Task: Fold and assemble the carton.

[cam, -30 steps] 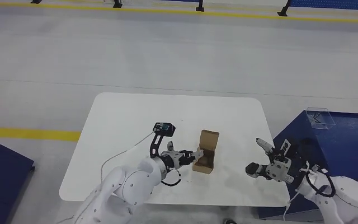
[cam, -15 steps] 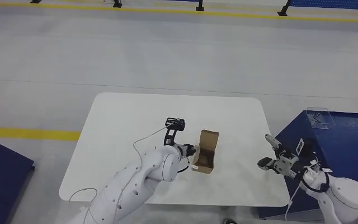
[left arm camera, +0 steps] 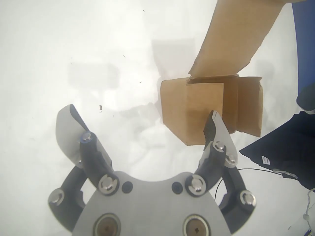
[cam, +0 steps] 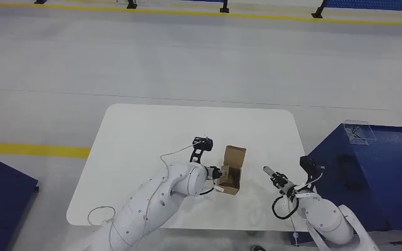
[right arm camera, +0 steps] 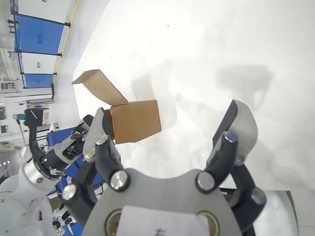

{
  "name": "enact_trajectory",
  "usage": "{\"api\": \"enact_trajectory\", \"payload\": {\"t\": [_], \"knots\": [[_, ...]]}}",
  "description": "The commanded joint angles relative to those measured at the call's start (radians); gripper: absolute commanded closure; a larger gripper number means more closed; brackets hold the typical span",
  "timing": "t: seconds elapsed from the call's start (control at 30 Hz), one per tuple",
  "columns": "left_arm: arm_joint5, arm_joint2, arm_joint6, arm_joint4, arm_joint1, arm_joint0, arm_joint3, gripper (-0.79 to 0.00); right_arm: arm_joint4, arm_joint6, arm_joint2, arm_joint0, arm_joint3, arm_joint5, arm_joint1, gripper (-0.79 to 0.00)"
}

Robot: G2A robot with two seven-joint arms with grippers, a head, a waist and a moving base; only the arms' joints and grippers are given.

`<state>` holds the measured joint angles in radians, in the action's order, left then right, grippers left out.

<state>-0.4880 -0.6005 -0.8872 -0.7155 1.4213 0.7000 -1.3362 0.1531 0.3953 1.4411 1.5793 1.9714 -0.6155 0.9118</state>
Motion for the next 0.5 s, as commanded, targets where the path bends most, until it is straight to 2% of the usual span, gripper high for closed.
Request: {"api": "enact_trajectory", "payload": {"t": [0.0,0.23,0.47], "knots": [[0.001,0.003,0.001,0.005,0.008,-0.007,0.022,-0.785,0.025,-0.003,-0.054,-0.035,-0.017,-0.01,0.006,-0.785],[0.028,-0.005,0.012,0.039,0.029,-0.013,0.079,-0.785,0.117,-0.03,-0.214,-0.122,-0.081,-0.022,0.03,-0.785],[0.04,-0.011,0.02,0.038,0.042,-0.012,0.108,-0.785,0.14,-0.035,-0.256,-0.162,-0.109,-0.037,0.046,-0.785]]}}
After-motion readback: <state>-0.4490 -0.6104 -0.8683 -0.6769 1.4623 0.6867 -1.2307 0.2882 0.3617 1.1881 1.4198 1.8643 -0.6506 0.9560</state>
